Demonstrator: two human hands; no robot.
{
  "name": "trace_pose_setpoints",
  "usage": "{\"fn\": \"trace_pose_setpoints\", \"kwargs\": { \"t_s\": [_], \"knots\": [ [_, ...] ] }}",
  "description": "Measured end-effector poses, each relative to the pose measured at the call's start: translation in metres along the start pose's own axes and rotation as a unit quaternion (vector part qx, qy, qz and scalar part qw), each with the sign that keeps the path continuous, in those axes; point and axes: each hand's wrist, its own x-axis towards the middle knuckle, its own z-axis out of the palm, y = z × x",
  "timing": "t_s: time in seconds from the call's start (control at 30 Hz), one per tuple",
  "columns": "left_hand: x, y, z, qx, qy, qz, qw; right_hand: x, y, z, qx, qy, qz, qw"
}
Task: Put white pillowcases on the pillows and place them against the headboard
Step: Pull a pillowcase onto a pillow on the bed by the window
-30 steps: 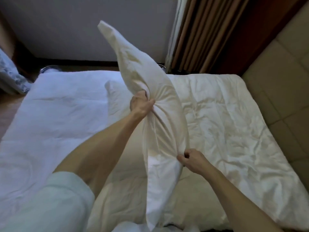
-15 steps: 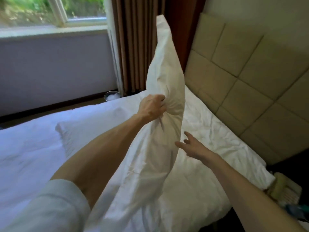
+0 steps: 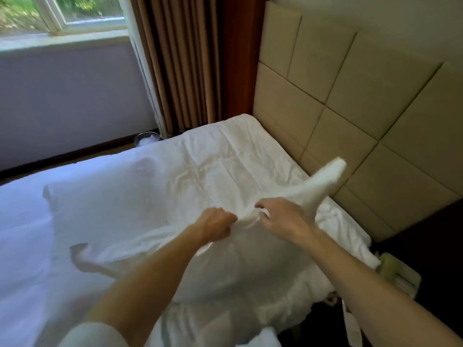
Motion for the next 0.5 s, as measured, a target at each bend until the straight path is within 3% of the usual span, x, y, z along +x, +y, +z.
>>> {"fn": "trace_pose_setpoints", "kwargs": {
  "t_s": [0.07,0.23,0.3,0.43,0.5],
  "knots": [
    [0.005,0.025,0.030,0.000,0.000,0.032,0.999,0.002,0.038,-0.008,-0.029,-0.024,-0.023,0.999],
    [0.007,0.043,0.051,0.068,0.051,0.065,0.994,0.003,0.098,0.013,-0.090,-0.261,0.001,0.961],
    [0.003,0.036,0.051,0.059,0.065,0.022,0.996,0.005,0.106,0.027,-0.124,-0.255,-0.031,0.959],
    [-0.010,0.013,0.045,0.032,0.060,-0.074,0.995,0.028,0.111,0.036,-0.195,-0.143,-0.109,0.964],
    [-0.017,-0.001,0.040,0.036,0.046,-0.108,0.993,0.041,0.109,0.035,-0.194,-0.134,-0.118,0.965]
  ]
}}
